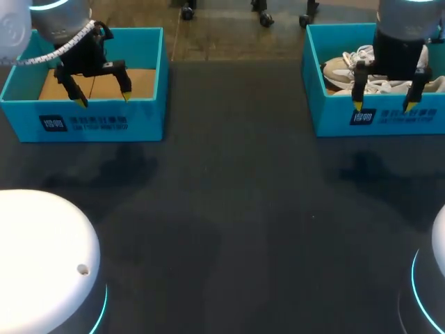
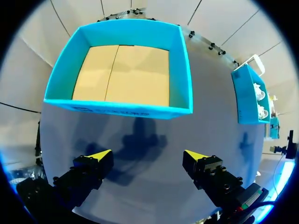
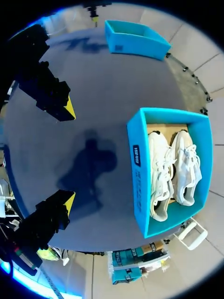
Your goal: Take the shoe out of the shoebox, open the shoe tongue, remove and reinsert the insole, then place the shoe into the shoebox
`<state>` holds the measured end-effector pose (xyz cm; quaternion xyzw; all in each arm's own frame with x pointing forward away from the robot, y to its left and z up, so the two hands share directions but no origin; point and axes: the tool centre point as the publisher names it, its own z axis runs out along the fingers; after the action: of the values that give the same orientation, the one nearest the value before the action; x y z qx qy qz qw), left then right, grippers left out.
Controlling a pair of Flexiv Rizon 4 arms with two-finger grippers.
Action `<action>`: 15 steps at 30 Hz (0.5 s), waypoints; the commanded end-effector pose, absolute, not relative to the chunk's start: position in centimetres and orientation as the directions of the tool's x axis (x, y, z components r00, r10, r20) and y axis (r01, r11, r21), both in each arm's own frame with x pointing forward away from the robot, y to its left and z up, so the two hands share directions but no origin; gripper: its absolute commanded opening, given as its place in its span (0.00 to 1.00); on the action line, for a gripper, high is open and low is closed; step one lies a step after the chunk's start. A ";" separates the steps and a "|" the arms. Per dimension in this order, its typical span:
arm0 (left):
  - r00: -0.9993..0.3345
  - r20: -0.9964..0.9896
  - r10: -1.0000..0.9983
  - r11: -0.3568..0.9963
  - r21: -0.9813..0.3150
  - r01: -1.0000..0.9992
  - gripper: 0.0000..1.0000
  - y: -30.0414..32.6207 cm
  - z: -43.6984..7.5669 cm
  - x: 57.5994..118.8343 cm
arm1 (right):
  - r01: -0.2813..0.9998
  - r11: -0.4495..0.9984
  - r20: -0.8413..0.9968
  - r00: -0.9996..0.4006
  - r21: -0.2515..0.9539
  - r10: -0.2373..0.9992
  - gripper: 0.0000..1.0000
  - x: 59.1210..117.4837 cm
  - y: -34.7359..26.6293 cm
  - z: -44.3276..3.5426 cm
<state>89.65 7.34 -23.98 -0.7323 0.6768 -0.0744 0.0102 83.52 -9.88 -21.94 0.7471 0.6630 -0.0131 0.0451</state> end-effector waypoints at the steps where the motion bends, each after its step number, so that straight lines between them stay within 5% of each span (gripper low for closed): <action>1: 0.078 0.078 -0.994 -0.087 -0.118 -0.989 1.00 6.8 -24.0 89.9 | 0.995 -0.068 -0.046 0.071 0.073 0.996 1.00 83.7 -10.9 -22.4; 15: 0.083 0.069 -0.994 -0.091 -0.107 -0.990 1.00 6.7 -24.3 88.4 | 0.997 0.068 -0.065 -0.065 0.042 0.996 1.00 86.3 -15.2 -23.4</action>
<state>88.68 6.77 -24.20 -0.7354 0.6748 -0.0608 0.0134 85.47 -14.83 -23.15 0.6808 0.7311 -0.0023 0.0438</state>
